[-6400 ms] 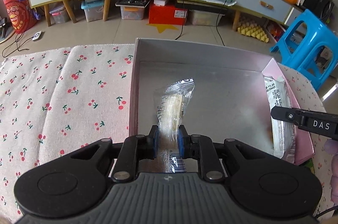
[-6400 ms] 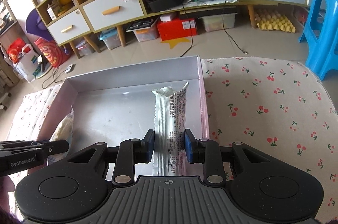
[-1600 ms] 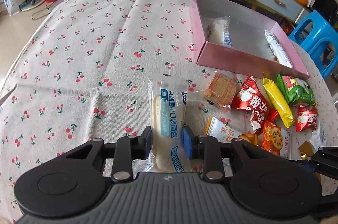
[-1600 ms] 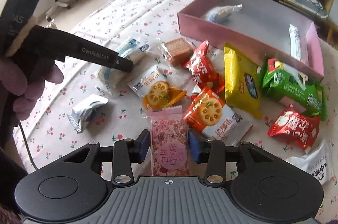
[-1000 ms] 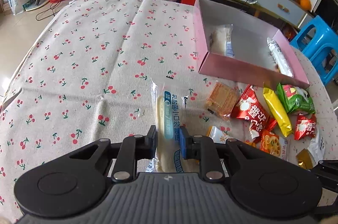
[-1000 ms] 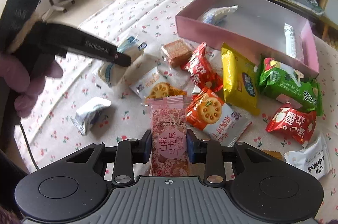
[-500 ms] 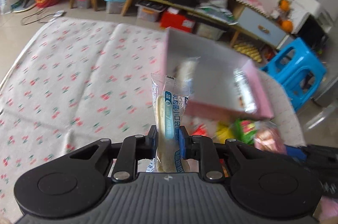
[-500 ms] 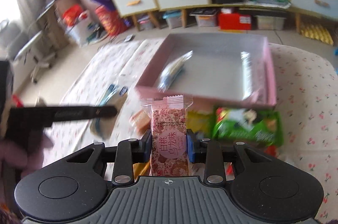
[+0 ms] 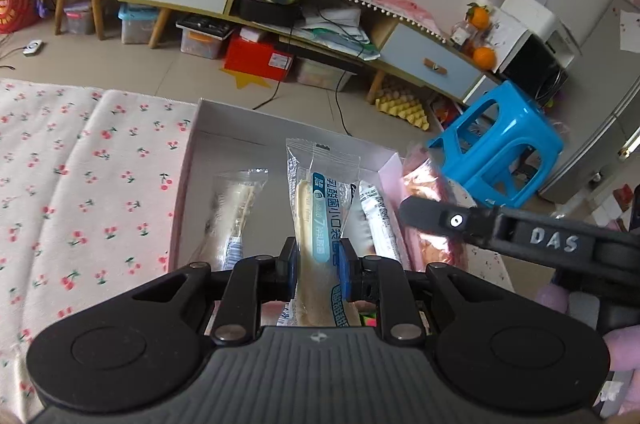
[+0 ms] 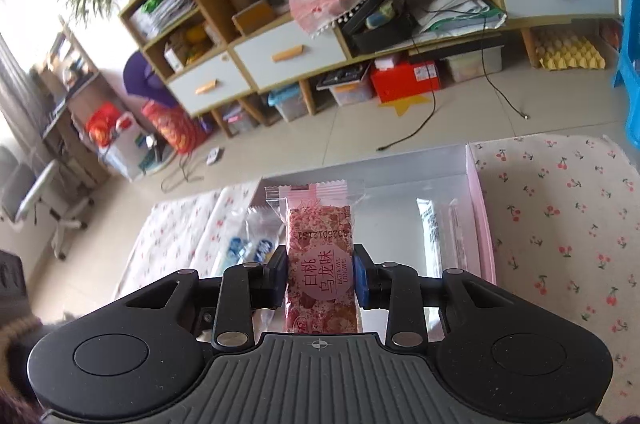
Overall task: Organize snacks
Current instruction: 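Carry both snacks into the pink box and release them, then move both tools back toward the remaining snacks on the cloth, then grasp the orange lotus-biscuit pack with the right gripper while the left grasps a clear pastry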
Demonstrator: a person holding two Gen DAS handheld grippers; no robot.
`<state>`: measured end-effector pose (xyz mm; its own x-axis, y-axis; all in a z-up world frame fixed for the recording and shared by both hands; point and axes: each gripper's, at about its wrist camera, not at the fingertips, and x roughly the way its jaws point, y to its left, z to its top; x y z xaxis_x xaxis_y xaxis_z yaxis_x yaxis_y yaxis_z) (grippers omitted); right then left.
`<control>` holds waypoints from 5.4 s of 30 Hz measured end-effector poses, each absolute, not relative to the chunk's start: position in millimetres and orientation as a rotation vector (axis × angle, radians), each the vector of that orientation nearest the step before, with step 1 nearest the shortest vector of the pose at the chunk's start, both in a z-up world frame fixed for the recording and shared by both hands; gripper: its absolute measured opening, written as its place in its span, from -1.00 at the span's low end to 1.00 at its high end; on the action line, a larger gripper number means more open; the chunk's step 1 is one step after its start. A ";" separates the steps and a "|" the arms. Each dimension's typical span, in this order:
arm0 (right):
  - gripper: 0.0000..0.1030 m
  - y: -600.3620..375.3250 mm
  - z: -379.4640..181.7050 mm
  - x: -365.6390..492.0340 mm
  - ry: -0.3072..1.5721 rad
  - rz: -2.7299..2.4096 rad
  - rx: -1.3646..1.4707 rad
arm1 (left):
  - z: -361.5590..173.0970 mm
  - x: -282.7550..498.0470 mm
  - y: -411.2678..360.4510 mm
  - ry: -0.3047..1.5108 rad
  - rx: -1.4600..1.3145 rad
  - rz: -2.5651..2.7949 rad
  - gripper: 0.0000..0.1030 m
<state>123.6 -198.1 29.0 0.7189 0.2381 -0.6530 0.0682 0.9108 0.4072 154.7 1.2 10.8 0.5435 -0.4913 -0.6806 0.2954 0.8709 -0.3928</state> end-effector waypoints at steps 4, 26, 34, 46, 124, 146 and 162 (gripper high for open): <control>-0.39 -205.3 15.7 132.1 0.795 0.081 0.431 | 1.7 163.3 1.1 0.874 -0.222 -0.472 -0.65; -0.39 -223.9 -28.7 151.4 0.876 0.021 0.452 | -16.1 174.7 -14.1 0.903 -0.193 -0.448 -0.65; -0.39 -224.8 -32.7 153.1 0.861 -0.005 0.442 | -22.7 177.4 -15.3 0.873 -0.202 -0.411 -0.65; -0.38 -224.7 -34.9 155.1 0.846 -0.012 0.422 | -26.3 178.9 -20.7 0.867 -0.162 -0.371 -0.63; 0.87 -143.3 -27.9 -27.4 0.866 0.231 -0.011 | -47.0 34.3 28.8 0.843 0.204 -0.410 0.58; 0.59 -106.0 -47.6 16.8 1.048 0.131 0.143 | -38.1 54.7 67.1 0.942 0.051 -0.296 -0.18; -0.16 -80.8 -49.8 15.2 0.971 0.002 0.003 | -36.0 59.7 77.5 0.970 0.012 -0.256 -0.21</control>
